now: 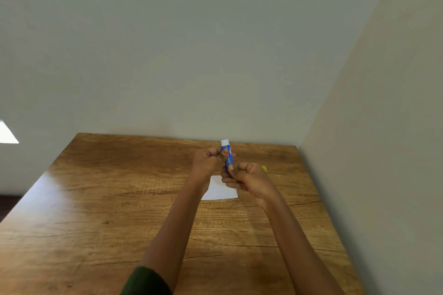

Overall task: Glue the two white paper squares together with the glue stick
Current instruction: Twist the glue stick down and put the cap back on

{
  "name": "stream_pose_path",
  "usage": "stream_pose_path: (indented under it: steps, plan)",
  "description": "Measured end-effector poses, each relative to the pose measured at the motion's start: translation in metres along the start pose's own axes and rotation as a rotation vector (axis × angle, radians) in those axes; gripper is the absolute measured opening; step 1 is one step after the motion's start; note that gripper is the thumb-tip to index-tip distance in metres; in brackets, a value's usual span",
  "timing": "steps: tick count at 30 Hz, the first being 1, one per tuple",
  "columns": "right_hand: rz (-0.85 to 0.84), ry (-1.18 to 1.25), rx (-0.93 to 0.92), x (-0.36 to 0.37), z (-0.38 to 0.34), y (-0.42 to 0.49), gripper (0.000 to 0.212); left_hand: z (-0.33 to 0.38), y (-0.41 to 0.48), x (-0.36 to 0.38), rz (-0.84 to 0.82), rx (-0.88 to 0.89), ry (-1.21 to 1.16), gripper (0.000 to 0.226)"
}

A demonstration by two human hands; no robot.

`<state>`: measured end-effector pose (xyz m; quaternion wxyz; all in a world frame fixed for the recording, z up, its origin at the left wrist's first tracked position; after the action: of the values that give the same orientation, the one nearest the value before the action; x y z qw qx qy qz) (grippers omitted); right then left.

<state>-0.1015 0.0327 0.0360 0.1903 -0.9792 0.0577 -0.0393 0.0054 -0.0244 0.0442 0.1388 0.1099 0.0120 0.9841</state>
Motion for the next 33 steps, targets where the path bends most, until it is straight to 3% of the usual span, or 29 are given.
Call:
stream_pose_path:
  steps: [3, 5, 7, 11, 14, 18, 21, 24, 25, 27, 30, 33]
  plan:
    - [0.318, -0.261, -0.107, -0.013, -0.007, -0.002, 0.028, -0.003, -0.002, 0.002, 0.001, -0.005, 0.015, 0.017]
    - [0.396, -0.344, -0.159, -0.011, -0.007, -0.001, 0.030, -0.003, -0.003, 0.007, -0.031, -0.010, 0.005, 0.013]
    - [0.268, -0.320, -0.097, -0.004, -0.001, 0.004, 0.029, -0.001, -0.003, 0.009, -0.056, -0.010, 0.016, 0.011]
    - [-0.160, -0.083, 0.035, 0.009, 0.006, 0.000, 0.032, 0.002, -0.002, 0.001, -0.041, -0.007, -0.013, 0.013]
    - [-0.206, 0.070, 0.075, 0.009, 0.007, -0.001, 0.037, 0.007, -0.003, -0.001, -0.053, 0.000, -0.005, 0.014]
    - [-0.053, -0.036, 0.013, 0.002, 0.000, -0.001, 0.029, 0.006, -0.002, 0.000, -0.041, -0.013, 0.032, 0.015]
    - [0.190, -0.230, -0.107, -0.006, -0.009, -0.006, 0.020, 0.005, -0.001, -0.001, -0.034, -0.014, 0.053, 0.015]
    - [0.381, -0.368, -0.196, -0.010, -0.015, -0.009, 0.035, 0.004, -0.002, 0.004, -0.031, -0.037, 0.037, 0.019]
    - [0.341, -0.342, -0.169, -0.008, -0.013, -0.008, 0.034, 0.005, -0.002, 0.005, -0.039, -0.033, 0.033, 0.018]
    - [0.101, -0.189, -0.009, 0.000, -0.004, -0.004, 0.027, 0.006, -0.002, 0.006, -0.059, -0.014, 0.001, 0.015]
    - [-0.277, 0.102, 0.163, 0.009, 0.004, -0.009, 0.040, 0.006, -0.002, 0.006, -0.091, -0.026, -0.074, 0.015]
    - [-0.309, 0.213, 0.163, 0.010, 0.003, -0.010, 0.037, 0.011, -0.002, 0.007, -0.119, -0.026, -0.070, 0.015]
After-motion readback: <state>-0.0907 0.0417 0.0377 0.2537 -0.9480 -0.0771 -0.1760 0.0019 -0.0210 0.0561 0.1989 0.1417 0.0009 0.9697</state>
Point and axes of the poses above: each hand's wrist, its own y-axis towards the middle knuckle, its own x-axis out of the palm, z = x × y, the point moved 7 cm from there along y, towards the middle knuckle, and after that the axes turned 9 degrees about x, right-handed, at the moved point
